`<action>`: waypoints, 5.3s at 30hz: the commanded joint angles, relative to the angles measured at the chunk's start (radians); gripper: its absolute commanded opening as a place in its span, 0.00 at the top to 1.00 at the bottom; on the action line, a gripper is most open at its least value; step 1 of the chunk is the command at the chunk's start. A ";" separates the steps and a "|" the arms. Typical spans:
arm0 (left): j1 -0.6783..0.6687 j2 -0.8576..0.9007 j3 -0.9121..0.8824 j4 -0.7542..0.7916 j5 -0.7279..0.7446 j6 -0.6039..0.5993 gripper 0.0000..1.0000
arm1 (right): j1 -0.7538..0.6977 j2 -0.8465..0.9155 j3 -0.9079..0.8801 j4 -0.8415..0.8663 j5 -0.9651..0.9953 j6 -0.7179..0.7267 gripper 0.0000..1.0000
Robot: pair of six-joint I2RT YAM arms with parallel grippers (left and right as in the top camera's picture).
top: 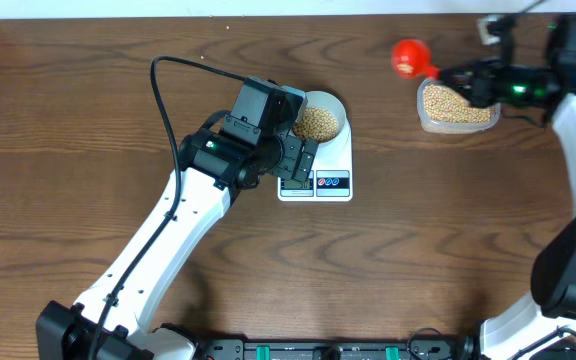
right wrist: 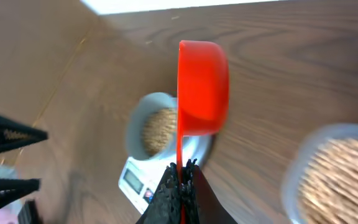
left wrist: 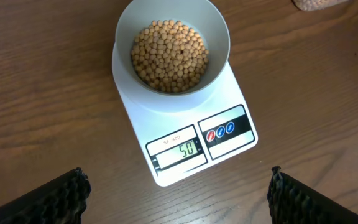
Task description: Scoop item into bowl and weigh 50g on scale
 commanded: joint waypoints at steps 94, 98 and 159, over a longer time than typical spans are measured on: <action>0.002 -0.013 0.000 -0.003 0.001 -0.002 0.06 | 0.175 0.002 -0.010 -0.049 0.809 1.136 0.01; 0.002 -0.013 0.000 -0.003 0.001 -0.002 0.06 | 0.175 0.002 -0.010 -0.040 0.742 1.028 0.01; 0.002 -0.013 0.000 -0.003 0.002 -0.002 0.06 | 0.116 -0.709 -0.009 -0.516 0.532 0.284 0.01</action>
